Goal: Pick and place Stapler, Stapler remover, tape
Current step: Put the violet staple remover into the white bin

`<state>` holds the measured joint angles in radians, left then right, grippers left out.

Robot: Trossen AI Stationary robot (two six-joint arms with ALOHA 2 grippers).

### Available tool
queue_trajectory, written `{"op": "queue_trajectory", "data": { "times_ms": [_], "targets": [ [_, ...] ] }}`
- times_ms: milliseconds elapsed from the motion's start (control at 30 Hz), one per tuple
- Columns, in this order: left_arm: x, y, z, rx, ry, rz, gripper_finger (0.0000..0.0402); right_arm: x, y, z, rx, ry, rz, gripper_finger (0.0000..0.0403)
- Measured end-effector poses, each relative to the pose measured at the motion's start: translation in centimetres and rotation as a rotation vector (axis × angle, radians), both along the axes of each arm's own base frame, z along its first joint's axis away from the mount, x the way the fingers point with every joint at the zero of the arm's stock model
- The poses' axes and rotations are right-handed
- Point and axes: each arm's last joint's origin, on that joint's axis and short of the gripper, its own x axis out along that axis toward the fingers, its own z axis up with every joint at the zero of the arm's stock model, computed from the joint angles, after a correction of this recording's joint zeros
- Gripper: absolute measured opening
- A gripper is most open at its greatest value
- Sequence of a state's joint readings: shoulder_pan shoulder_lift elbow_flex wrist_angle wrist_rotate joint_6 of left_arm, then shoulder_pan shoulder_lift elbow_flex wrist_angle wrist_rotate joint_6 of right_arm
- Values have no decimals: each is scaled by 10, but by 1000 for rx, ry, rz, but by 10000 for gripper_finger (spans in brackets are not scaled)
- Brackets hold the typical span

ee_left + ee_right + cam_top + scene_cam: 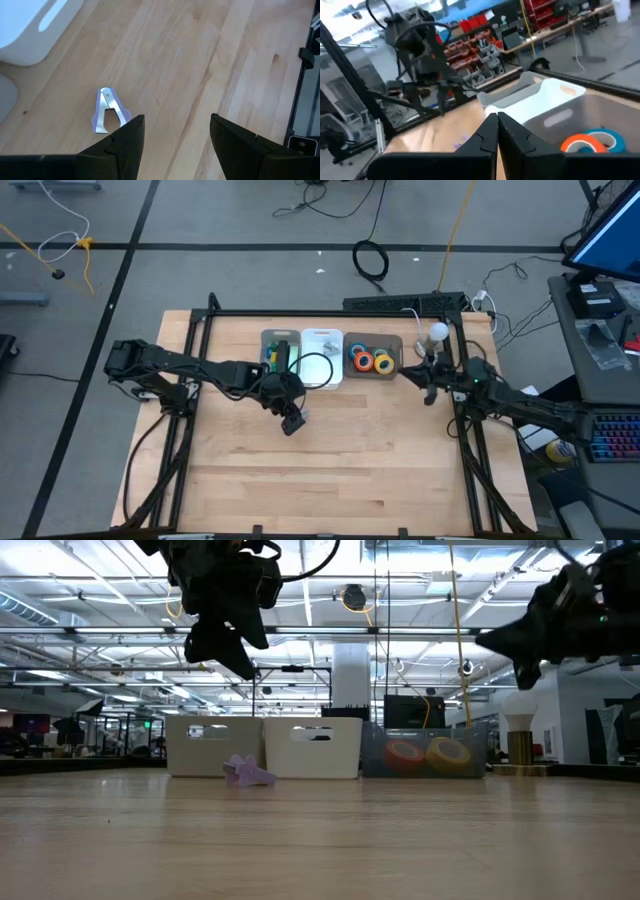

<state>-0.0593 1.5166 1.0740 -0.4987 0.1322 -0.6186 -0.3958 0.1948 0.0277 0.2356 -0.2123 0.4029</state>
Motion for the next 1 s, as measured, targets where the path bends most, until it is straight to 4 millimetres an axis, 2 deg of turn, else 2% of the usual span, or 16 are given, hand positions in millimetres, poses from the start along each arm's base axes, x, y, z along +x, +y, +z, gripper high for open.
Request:
{"op": "queue_trajectory", "data": {
  "times_ms": [500,600,800,1000],
  "targets": [
    [-4,5,-7,105,74,47,225,0,0,0,-31,9,0,4],
    [0,5,-17,119,111,37,225,0,0,0,-30,8,-1,4],
    [9,7,-50,162,238,47,225,0,0,1,-34,-6,-1,4],
    [12,13,-62,179,287,88,225,0,0,2,-39,-17,-1,4]
  ]
}}
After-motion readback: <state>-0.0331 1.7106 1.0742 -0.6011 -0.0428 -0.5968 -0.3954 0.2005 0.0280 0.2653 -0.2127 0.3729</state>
